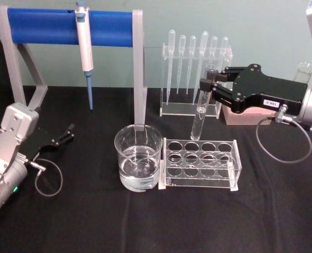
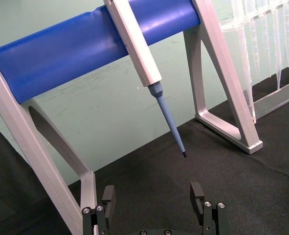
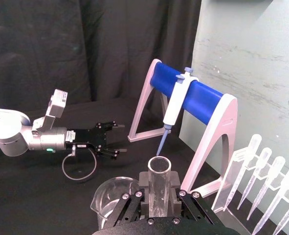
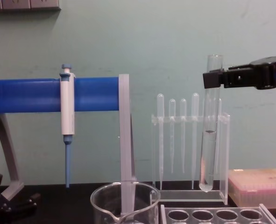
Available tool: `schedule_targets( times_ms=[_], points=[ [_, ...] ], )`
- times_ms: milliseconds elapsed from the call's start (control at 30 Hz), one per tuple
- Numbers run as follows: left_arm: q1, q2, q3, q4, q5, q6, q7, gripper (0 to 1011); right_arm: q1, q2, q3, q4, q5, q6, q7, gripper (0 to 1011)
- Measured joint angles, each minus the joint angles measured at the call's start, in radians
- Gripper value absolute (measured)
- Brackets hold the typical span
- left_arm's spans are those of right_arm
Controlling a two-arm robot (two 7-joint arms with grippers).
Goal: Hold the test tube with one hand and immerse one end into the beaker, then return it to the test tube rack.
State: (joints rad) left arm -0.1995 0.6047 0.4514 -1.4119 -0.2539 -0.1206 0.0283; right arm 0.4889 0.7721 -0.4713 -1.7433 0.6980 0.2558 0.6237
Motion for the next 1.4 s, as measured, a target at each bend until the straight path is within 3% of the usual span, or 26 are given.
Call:
schedule_targets(
  times_ms=[1400],
  points=[
    [0.000, 0.000, 0.000, 0.000, 0.000, 0.000, 0.000, 1000, 0.000, 0.000, 0.000, 0.000, 0.000, 0.000, 0.000, 242]
  ],
)
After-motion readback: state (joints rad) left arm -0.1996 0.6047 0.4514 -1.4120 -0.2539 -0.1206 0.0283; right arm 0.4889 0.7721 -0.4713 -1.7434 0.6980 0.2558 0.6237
